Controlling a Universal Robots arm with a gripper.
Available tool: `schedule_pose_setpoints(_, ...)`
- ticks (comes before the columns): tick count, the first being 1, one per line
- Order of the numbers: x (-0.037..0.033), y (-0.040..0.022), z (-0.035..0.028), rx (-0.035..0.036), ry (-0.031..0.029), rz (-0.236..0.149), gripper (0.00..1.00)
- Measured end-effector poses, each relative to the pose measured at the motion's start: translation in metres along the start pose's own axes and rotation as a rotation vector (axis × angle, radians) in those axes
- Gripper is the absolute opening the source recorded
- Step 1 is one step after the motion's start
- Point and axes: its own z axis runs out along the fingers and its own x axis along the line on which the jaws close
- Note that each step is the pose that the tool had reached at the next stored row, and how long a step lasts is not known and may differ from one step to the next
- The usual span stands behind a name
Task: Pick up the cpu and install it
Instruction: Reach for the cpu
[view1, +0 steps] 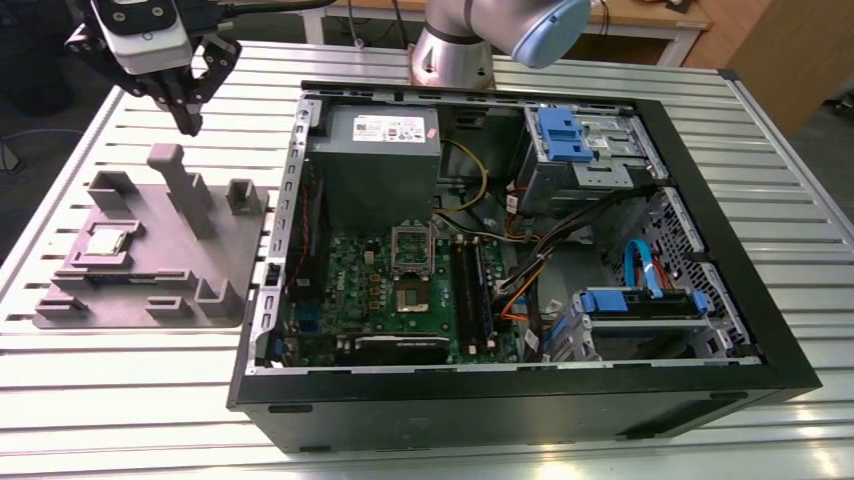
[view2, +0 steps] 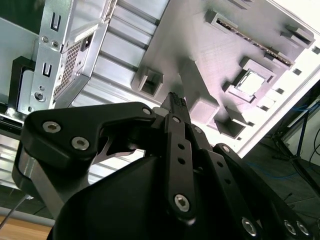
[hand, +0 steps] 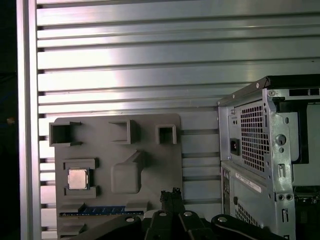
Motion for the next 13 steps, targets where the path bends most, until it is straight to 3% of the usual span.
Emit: schedule_pose_setpoints(13, 0.0069, -0.0004, 0.0005, 0.0000, 0.0000, 0.000, 0.10)
